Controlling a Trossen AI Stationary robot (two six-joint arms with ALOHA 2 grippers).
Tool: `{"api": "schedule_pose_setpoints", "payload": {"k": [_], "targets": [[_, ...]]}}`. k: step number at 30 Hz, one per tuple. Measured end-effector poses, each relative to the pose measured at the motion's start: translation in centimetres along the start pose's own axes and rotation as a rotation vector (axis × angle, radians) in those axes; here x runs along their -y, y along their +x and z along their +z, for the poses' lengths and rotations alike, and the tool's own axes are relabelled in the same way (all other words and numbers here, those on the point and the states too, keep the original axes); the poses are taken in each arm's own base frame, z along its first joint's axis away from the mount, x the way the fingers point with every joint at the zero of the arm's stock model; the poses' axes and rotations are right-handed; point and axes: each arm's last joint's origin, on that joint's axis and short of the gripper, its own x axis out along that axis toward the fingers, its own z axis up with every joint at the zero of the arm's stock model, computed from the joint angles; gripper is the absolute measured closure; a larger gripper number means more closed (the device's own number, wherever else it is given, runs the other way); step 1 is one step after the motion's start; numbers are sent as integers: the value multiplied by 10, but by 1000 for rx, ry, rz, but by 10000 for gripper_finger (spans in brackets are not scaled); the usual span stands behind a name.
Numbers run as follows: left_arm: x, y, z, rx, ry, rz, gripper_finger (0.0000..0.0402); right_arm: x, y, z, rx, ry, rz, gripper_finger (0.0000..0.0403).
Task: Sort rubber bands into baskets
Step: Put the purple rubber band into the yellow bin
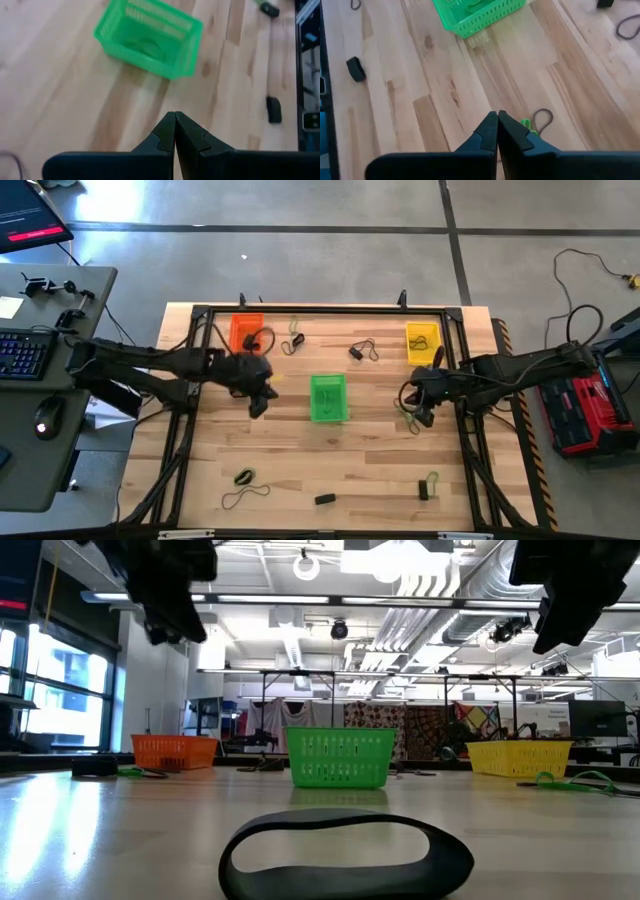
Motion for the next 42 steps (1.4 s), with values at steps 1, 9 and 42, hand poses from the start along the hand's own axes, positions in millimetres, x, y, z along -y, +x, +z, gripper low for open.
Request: {"api": "schedule_pose_setpoints", "payload": {"k": [1,9,42], "targets": [[7,-2,-2,-9,0,7,402,0,0,0,5,-15,-6,403],[51,-24,-24,-94,-75,10,402,1,0,1,27,-90,-41,403],[227,21,-141,-569,-114,136,330,1,0,0,14,-53,-17,403]]}}
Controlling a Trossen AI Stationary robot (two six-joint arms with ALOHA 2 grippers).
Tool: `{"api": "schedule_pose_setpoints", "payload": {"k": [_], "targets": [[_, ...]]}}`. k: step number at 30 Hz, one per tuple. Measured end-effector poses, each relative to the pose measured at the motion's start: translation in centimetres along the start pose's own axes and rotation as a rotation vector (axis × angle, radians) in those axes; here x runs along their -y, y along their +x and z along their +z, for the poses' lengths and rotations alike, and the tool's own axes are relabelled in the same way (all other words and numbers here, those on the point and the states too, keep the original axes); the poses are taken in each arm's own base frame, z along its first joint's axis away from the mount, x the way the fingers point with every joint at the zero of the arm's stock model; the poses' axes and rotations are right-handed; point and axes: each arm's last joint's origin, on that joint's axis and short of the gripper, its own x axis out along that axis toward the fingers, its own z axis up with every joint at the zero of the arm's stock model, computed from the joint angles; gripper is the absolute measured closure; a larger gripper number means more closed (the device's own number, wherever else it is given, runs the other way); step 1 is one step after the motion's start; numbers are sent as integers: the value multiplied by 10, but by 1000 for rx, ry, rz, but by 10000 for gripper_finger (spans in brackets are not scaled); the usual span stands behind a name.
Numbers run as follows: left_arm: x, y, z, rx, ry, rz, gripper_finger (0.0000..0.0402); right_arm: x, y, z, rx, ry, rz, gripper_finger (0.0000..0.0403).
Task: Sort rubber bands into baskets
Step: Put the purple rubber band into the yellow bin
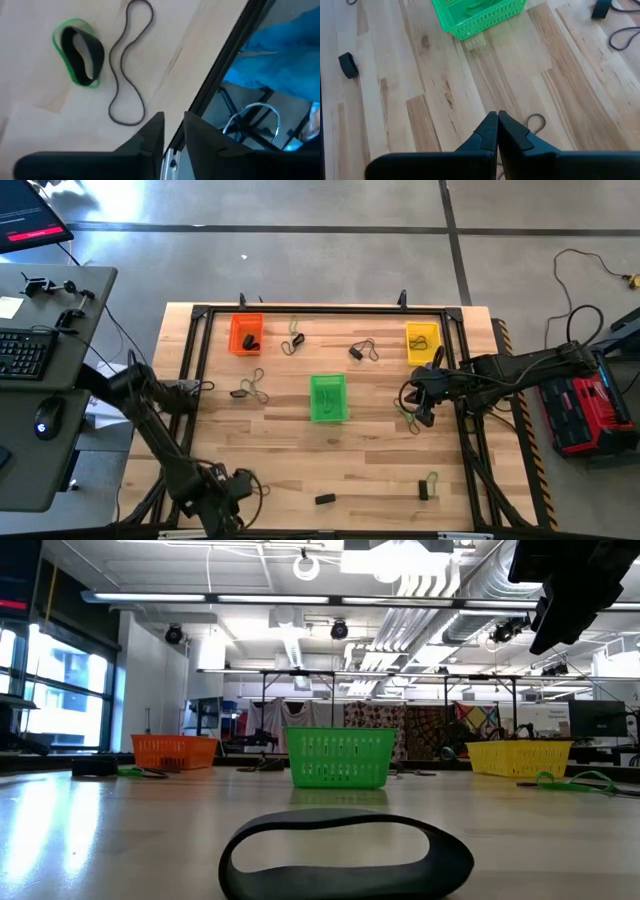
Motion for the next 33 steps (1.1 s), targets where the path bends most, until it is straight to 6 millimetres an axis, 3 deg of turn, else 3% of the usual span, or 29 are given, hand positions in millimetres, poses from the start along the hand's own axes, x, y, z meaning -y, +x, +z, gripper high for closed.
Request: {"api": "schedule_pose_setpoints", "payload": {"k": [7,13,21,33], "targets": [[4,33,6,-10,-58,76,270,0,0,0,0,-20,0,403],[6,55,10,-42,-56,103,243,0,0,0,0,-20,0,403],[-5,65,10,-81,-156,238,238,0,0,0,0,-20,0,403],[-13,82,10,-70,-144,195,240,0,0,0,-1,-30,-1,403]]}}
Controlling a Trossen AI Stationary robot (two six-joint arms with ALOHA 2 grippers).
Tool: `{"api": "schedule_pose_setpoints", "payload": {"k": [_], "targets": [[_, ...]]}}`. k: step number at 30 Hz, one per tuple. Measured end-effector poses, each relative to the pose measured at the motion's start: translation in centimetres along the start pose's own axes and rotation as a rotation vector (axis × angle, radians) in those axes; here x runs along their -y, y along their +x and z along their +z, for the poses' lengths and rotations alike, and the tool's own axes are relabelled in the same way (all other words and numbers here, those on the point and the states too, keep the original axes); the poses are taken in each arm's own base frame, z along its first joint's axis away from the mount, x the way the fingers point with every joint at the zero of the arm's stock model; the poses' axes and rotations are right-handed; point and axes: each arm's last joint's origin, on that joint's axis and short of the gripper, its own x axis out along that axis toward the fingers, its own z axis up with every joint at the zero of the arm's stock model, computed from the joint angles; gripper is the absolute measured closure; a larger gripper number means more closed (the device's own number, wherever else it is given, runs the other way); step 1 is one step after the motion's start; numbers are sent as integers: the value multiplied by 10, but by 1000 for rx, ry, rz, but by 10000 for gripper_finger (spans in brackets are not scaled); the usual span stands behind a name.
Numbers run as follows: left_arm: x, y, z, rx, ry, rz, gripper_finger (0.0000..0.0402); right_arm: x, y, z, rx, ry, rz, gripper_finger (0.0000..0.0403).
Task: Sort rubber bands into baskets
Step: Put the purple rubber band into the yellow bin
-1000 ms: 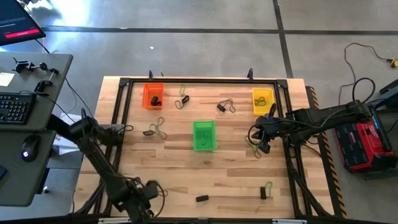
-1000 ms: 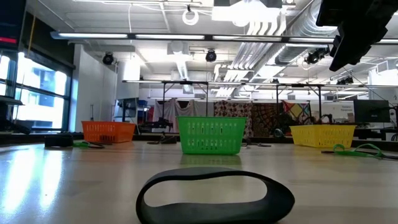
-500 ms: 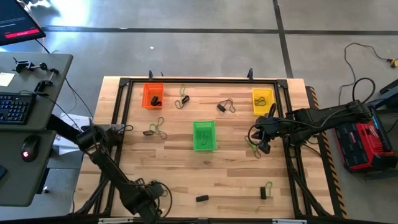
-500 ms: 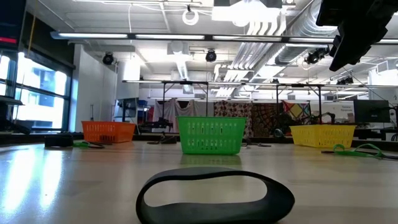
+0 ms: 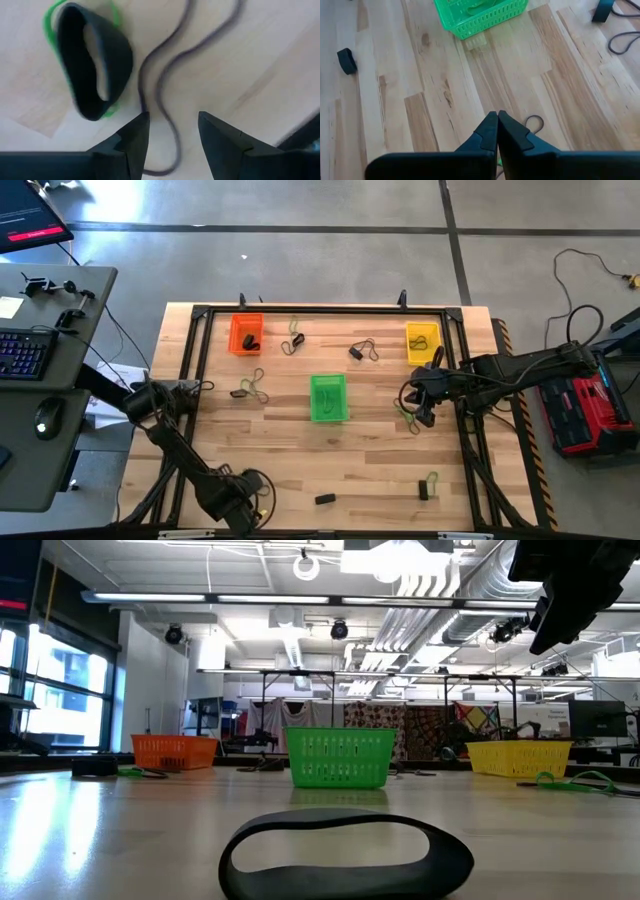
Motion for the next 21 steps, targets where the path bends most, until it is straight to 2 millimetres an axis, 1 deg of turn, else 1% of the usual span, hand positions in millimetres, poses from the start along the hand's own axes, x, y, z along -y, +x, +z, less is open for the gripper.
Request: {"api": "schedule_pose_setpoints", "payload": {"k": [2,5,7,11,12,15,21], "targets": [[-1,1,0,-13,-1,-1,247,0,0,0,0,-10,0,403],[-3,5,0,-38,-3,-24,277,0,0,0,0,-21,0,403],[-2,6,0,-41,-2,-39,305,0,0,0,0,-22,0,403],[0,4,1,-46,4,-66,377,0,0,0,0,-22,0,403],[0,3,1,-48,14,-77,388,0,0,0,0,-23,0,403],[1,-3,2,-61,20,-110,395,0,0,0,0,-25,-1,403],[8,-36,3,-38,79,-234,401,0,0,0,9,-25,-17,403]]}}
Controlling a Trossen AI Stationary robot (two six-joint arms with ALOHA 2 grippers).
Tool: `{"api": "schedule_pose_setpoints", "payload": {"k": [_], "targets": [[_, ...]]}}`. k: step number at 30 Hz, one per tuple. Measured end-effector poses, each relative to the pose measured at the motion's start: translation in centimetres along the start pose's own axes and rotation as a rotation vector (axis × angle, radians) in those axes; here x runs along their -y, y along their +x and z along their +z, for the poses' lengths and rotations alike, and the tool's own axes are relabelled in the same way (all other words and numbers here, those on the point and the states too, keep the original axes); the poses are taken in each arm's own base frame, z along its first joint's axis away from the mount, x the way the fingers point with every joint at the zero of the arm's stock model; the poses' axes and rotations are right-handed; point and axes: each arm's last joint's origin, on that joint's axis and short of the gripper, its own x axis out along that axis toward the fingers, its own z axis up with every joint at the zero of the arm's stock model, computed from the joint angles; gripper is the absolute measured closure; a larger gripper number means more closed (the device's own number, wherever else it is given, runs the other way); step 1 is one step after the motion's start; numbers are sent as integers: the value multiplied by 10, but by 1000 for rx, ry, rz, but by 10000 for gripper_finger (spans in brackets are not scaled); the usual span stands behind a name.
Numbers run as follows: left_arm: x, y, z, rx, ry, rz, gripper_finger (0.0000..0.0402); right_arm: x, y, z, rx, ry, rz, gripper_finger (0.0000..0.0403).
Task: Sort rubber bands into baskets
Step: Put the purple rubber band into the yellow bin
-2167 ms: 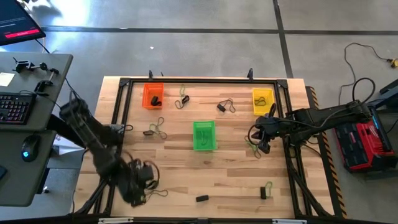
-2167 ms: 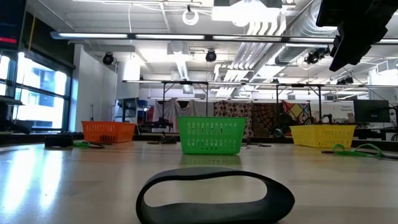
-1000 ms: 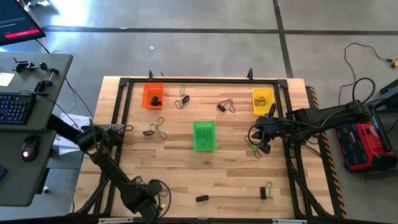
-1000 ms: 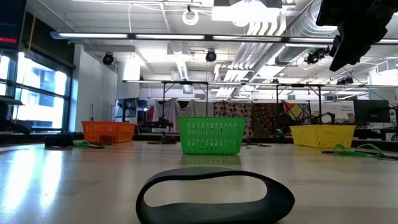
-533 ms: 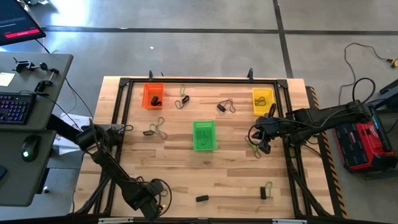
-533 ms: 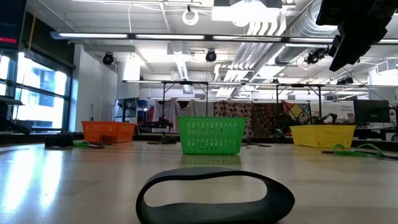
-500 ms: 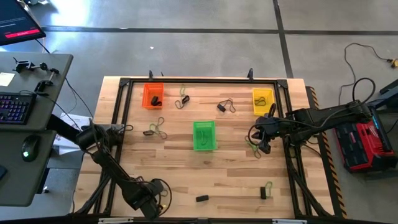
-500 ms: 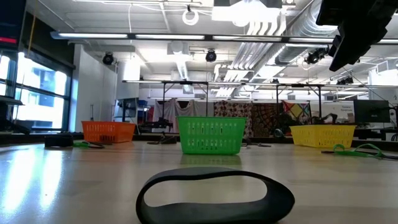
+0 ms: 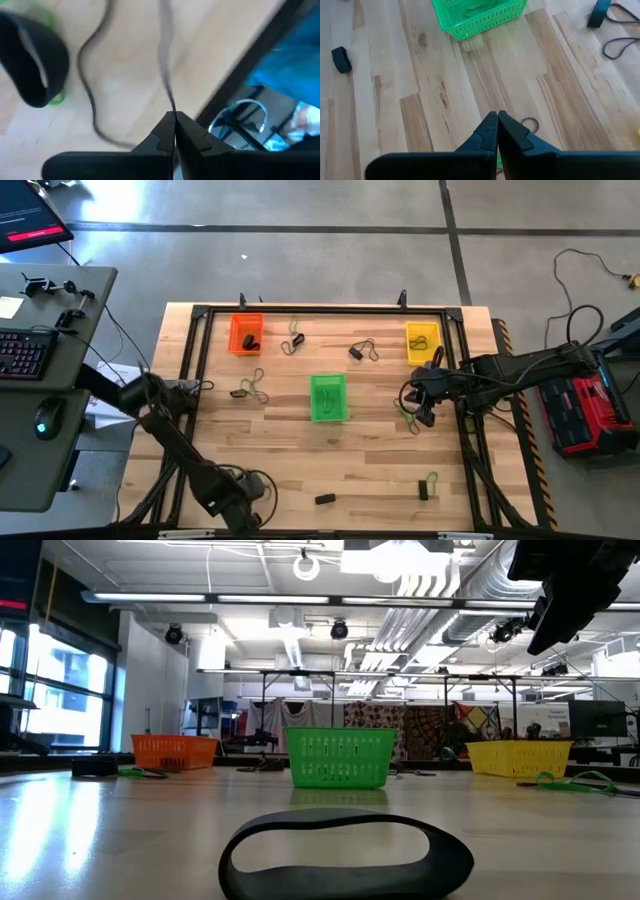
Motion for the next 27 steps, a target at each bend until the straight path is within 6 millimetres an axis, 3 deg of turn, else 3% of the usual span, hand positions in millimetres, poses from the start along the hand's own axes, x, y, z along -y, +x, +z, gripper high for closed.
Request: {"api": "schedule_pose_setpoints", "payload": {"k": [7,16,19,27], "targets": [[12,-53,6,68,89,-164,401,0,0,0,1,0,-2,403],[-5,-113,32,206,8,-291,401,0,0,0,3,-54,-5,403],[-20,-127,55,288,-72,-256,401,0,0,1,10,-63,-1,403],[-59,-150,147,529,-172,-270,401,-10,-3,20,217,-98,82,402]]}}
